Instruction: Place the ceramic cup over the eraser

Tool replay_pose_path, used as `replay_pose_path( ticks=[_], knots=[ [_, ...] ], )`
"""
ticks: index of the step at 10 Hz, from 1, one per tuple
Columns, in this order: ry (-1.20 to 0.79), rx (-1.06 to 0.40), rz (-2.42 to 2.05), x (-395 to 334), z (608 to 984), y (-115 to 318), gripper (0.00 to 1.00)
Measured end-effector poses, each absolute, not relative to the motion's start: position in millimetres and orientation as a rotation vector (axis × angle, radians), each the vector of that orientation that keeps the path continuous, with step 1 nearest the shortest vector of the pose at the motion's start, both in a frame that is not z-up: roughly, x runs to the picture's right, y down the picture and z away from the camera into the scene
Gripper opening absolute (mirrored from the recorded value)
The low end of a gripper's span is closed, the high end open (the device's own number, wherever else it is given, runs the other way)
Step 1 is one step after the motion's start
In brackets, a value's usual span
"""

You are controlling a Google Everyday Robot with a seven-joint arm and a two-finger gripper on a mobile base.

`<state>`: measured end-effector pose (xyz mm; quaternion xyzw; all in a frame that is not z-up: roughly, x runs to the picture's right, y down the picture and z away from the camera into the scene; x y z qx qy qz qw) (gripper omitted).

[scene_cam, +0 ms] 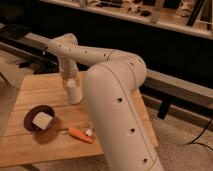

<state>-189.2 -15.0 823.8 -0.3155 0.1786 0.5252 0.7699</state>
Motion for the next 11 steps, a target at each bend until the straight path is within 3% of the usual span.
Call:
replay_pose_path(
  ticks=[6,11],
  knots=[
    [0.387,-0.663,1.124,-188,803,-28,0.8],
    [0.358,-0.574,1.042,-214,731,-66,0.8]
  ],
)
